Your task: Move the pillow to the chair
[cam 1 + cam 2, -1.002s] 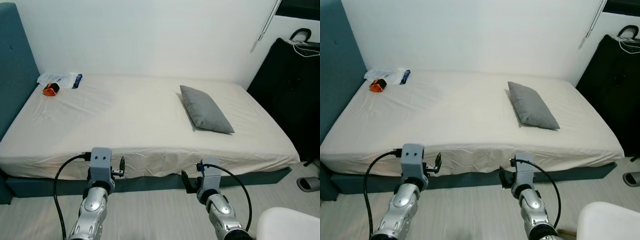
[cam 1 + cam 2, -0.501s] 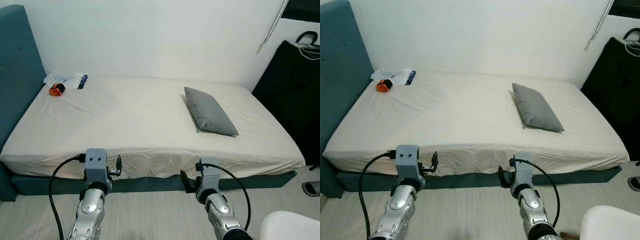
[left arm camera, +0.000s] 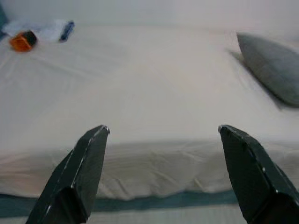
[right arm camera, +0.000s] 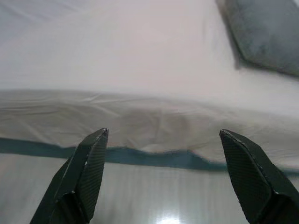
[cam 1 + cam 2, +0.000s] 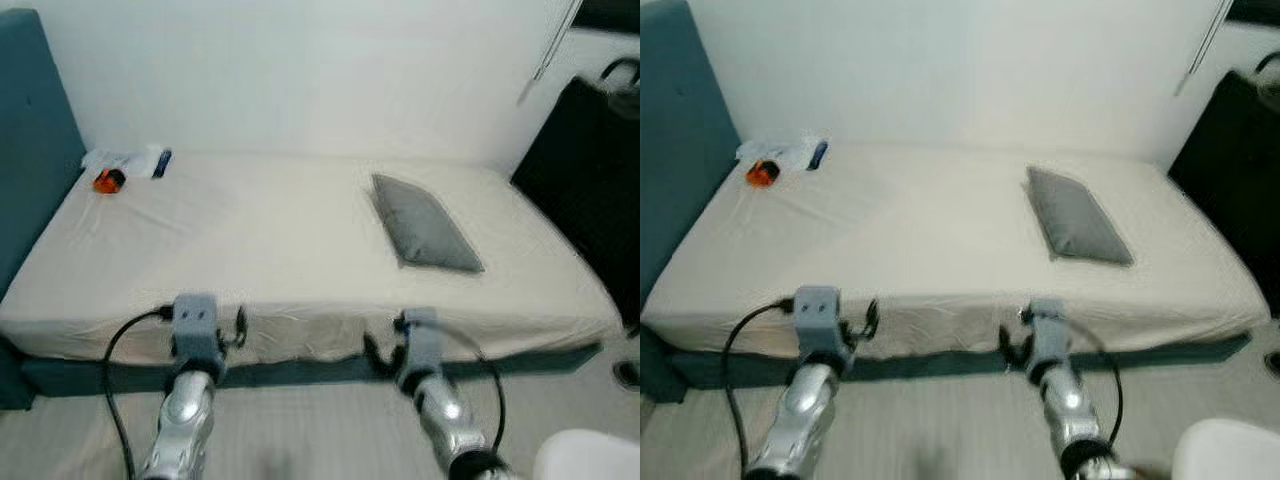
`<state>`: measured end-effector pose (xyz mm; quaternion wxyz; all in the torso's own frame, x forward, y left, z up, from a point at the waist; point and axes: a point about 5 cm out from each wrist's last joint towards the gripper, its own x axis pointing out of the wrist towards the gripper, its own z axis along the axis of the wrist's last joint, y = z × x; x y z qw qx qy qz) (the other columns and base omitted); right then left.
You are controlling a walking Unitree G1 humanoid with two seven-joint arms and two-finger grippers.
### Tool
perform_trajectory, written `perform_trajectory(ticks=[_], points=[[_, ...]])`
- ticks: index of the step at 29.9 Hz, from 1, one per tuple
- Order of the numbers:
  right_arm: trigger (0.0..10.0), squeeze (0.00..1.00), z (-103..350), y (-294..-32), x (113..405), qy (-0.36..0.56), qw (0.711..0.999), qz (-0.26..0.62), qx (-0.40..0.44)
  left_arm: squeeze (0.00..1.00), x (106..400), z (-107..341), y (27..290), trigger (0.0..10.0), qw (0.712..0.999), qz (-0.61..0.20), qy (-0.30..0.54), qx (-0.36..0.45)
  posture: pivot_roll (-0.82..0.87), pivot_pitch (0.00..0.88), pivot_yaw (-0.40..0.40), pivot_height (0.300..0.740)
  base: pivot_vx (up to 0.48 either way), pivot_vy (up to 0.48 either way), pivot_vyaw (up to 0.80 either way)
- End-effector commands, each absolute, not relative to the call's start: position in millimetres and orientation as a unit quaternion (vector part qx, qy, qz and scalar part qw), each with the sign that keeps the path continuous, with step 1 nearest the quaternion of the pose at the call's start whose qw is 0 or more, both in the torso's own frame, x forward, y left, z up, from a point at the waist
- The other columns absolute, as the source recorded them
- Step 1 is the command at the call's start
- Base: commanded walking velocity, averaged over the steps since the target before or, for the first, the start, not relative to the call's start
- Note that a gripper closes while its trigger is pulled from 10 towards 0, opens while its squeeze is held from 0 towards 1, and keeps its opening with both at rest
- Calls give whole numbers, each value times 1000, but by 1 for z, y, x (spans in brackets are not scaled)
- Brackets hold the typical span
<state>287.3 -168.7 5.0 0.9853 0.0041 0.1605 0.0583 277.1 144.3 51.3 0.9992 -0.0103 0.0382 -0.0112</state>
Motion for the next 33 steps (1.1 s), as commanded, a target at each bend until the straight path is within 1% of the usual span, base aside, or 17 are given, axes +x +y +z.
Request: perform_trajectory(ticks=[1, 29, 33], points=[[10000, 0, 6, -160, 289, 155, 986, 69, 8, 0, 275, 49, 152, 10000, 999, 2, 40, -10, 78, 0, -94, 740, 326, 0, 0], [10000, 0, 7, -162, 290, 154, 985, 71, 1, 0, 274, 47, 149, 10000, 999, -6, 42, -11, 69, 0, -98, 740, 328, 0, 0], [10000, 0, 6, -162, 289, 157, 985, 72, -1, 0, 272, 45, 146, 10000, 998, -17, 49, -18, 69, 0, -98, 740, 69, 0, 0]])
